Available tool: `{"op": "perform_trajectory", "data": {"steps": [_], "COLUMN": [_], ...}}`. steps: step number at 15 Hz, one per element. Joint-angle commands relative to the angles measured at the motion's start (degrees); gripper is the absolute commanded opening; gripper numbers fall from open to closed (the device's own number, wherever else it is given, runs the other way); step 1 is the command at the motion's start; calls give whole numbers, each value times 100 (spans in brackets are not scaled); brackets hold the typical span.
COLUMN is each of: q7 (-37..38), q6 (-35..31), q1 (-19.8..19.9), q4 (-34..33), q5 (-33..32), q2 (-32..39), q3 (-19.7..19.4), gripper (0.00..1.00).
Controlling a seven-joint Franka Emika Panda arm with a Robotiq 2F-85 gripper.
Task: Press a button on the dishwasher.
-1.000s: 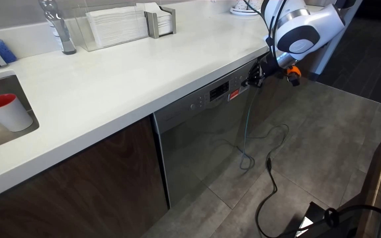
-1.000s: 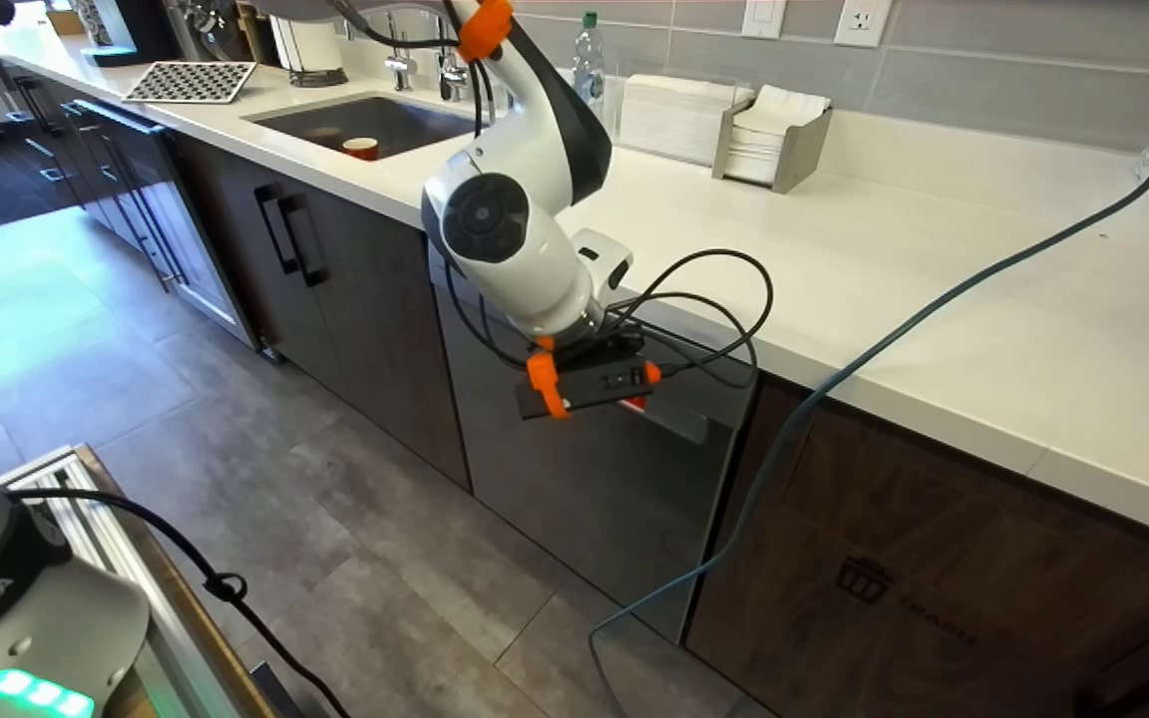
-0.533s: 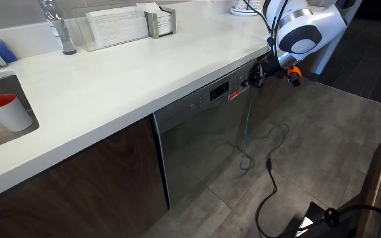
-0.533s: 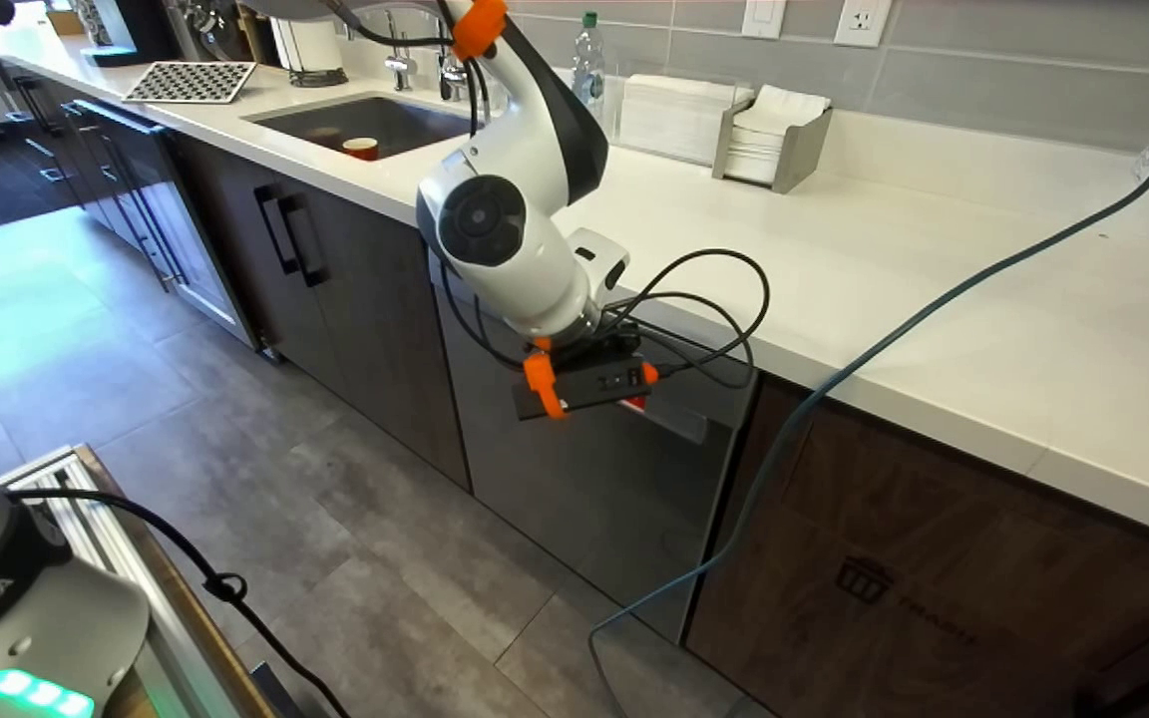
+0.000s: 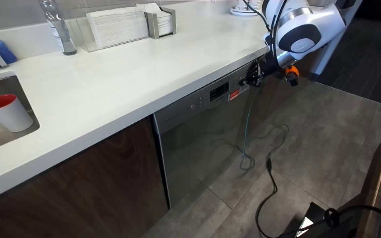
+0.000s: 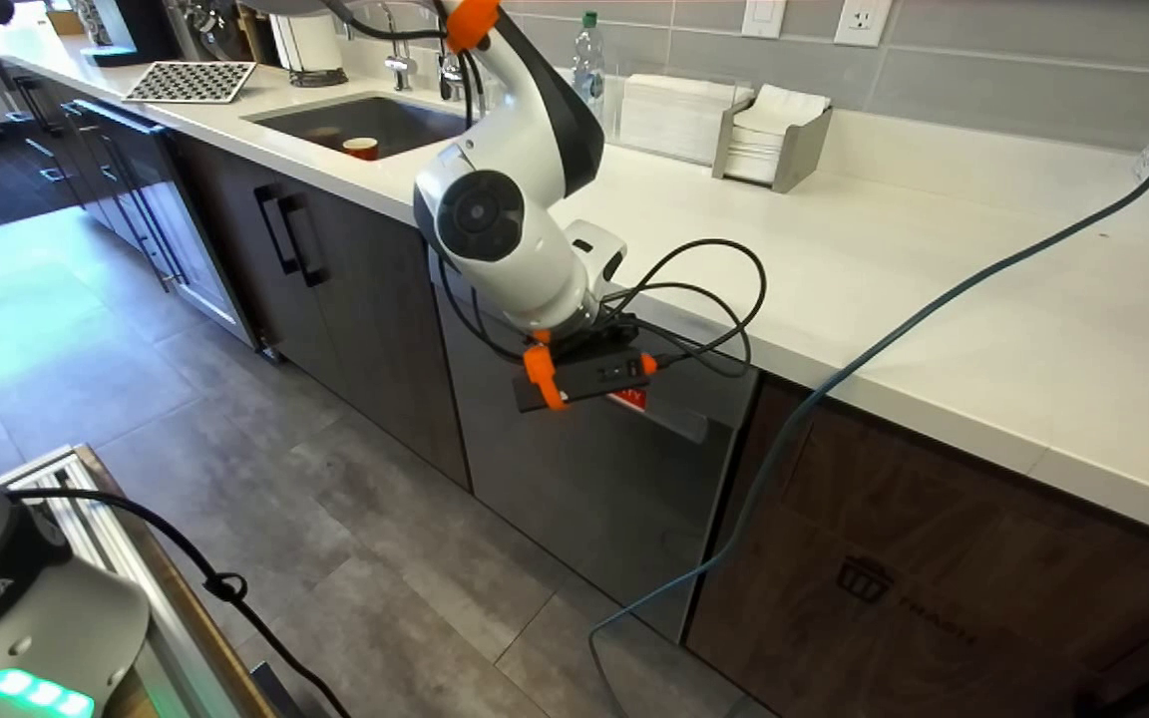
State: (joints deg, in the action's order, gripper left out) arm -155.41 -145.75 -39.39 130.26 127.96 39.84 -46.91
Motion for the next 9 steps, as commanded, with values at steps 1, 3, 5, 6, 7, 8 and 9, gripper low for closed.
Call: {"op": "perform_trajectory", "data": {"steps": [1,3,5,6,7,8,9], "q7": [-280,-279,-255,-251,-251,-251,-250], "q6": [113,109,111,115,109,110,111], "q1": [-112,-125,-136,-138,-134,-133,-126], "q4": [-8,-29,-51,-62,-71,-78,-81], "q5": [303,329,365,394,425,440,454], "q2": [108,119,139,151,157,163,162], "q3": [-106,-124,-134,-136,-133,-134,-130], "gripper": [0,0,0,0,0,0,0]}}
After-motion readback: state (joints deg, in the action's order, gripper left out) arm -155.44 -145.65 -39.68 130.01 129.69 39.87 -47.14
